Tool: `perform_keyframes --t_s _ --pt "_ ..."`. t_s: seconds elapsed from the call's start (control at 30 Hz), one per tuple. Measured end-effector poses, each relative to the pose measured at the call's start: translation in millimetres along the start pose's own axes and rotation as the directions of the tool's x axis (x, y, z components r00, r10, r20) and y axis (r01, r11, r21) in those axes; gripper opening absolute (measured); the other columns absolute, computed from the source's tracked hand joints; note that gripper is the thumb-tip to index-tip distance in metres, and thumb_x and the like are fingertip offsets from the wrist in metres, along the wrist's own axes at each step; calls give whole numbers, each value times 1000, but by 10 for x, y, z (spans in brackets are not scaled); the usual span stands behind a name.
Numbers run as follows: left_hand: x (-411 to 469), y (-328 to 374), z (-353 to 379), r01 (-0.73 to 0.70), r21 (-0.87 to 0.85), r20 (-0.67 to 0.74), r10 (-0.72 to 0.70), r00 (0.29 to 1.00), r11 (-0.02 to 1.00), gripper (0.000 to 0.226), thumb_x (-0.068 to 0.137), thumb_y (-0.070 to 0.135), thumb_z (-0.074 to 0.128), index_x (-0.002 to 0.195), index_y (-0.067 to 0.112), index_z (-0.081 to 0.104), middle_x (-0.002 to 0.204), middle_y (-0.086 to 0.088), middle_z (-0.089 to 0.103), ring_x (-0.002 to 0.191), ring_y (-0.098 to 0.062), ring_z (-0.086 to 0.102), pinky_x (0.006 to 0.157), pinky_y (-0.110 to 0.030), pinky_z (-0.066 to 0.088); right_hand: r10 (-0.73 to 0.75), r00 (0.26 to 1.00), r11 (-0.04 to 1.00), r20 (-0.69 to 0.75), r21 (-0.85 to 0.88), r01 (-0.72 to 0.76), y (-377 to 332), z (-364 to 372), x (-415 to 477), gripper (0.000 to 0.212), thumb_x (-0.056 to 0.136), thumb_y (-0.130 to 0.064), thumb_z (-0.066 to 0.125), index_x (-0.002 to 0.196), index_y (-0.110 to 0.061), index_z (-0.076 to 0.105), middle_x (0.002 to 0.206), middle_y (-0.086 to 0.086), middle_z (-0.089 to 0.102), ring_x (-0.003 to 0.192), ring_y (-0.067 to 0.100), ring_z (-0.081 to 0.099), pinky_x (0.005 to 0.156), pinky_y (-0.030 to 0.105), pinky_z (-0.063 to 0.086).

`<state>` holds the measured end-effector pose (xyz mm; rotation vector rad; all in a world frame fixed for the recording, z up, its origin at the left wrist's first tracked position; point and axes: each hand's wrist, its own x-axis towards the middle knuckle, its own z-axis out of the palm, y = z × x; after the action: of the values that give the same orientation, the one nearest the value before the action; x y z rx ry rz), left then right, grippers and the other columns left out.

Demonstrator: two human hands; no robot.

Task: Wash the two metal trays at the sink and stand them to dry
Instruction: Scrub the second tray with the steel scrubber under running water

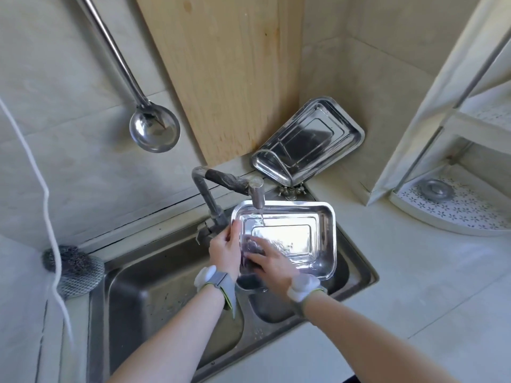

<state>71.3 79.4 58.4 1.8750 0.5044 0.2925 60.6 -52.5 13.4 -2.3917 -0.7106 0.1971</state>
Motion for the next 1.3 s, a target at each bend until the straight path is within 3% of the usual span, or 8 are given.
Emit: perform_keyframes --t_s 0.1,0.27,0.5,0.63,0.77,1.0,1.13,1.3 --pt "-27 56 115 11 -35 32 -10 999 999 49 93 40 56 53 13 48 46 6 35 44 -7 31 46 -18 25 220 975 971 -17 -92 -220 456 -128 -278 42 97 -16 50 139 -22 48 152 0 20 128 26 46 109 37 40" --pt "-130 22 285 80 -59 120 -72 990 995 52 92 44 55 67 -2 57 59 -6 42 60 -13 37 60 -27 29 763 590 644 -263 244 -725 685 -624 -127 37 97 -20 50 134 -19 52 143 10 33 101 33 60 96 35 44" --pt "46 -14 237 264 -116 -80 -274 958 957 52 91 52 51 80 5 70 67 -7 60 66 -20 50 67 -29 39 218 971 964 93 133 -230 -78 -178 105 39 87 -12 61 125 -22 61 132 3 41 107 25 56 100 27 42" --pt "75 -129 14 331 -94 -97 -340 936 939 56 92 53 48 56 10 46 57 -4 46 57 -20 40 60 -28 32 324 939 946 118 -16 -324 522 -281 -225 44 91 -9 55 131 -27 57 135 3 40 121 22 50 107 25 34" --pt "-43 -188 11 349 -112 -100 -360 927 930 55 91 54 49 57 14 34 55 -4 29 57 -19 27 59 -28 22 697 698 715 -165 80 -694 909 -646 -208 39 93 -17 55 132 -22 52 132 7 41 105 31 58 98 38 46" --pt "-130 -241 152 506 -109 -56 -513 856 856 62 91 56 47 76 -1 65 75 -15 58 72 -25 52 64 -32 41 165 978 985 125 28 -170 -218 -189 376 26 87 -16 61 113 -21 62 126 4 47 103 26 58 93 39 49" --pt "-92 -372 11 614 -143 -57 -626 778 776 59 92 61 40 77 7 60 80 -12 62 78 -30 58 74 -36 47 115 876 993 468 -86 -84 13 -428 83 25 83 -21 65 107 -25 67 122 -2 53 104 20 57 92 32 49" --pt "-42 -486 -133 685 -22 -62 -684 726 729 64 91 61 42 77 1 59 83 -17 64 78 -32 61 75 -35 48 420 790 885 446 -392 -249 592 -995 32 24 83 -14 57 90 -37 58 101 -11 58 94 22 62 78 40 53"
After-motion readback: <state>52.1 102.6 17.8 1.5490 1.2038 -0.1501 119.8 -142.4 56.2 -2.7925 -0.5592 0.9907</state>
